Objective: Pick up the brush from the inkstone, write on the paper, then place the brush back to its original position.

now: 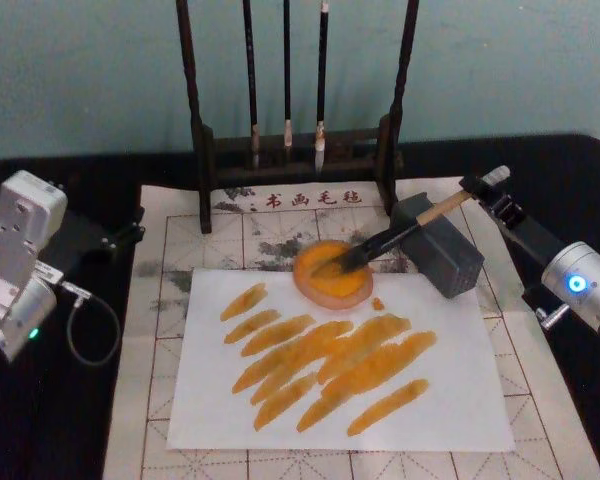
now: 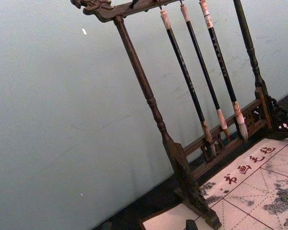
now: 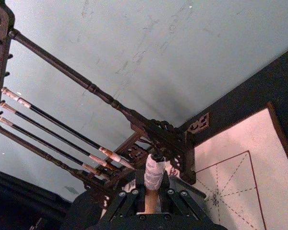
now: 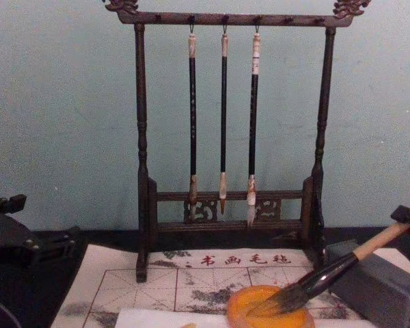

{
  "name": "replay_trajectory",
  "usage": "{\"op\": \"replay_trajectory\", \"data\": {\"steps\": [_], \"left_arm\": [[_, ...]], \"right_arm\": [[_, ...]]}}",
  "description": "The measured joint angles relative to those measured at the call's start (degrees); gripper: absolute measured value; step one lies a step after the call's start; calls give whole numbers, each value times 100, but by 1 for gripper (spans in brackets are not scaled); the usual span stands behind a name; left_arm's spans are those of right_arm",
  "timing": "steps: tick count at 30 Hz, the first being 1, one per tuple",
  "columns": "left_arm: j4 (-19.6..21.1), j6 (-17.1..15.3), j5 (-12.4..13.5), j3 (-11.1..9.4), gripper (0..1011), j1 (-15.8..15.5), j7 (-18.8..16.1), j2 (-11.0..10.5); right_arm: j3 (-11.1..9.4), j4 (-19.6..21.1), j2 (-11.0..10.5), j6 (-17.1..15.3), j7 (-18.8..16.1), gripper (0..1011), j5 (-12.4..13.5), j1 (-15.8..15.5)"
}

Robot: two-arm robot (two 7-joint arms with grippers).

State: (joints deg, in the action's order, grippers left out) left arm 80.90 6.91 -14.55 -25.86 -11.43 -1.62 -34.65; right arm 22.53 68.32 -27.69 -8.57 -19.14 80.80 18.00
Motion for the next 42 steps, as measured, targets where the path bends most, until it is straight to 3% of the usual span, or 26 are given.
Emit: {"op": "replay_trajectory", "data": {"steps": [12,39,42], "left_arm": [[0,0,0,0,1001,0,0,0],[0,0,0,0,1001,0,0,0],[0,0,0,0,1001,0,0,0]], "right_arm": [[6,0,-1,6,1,195,-17,3],[5,1,0,10,-7,997,-21,3],[5,1,0,9,-8,1000,-21,3]]}}
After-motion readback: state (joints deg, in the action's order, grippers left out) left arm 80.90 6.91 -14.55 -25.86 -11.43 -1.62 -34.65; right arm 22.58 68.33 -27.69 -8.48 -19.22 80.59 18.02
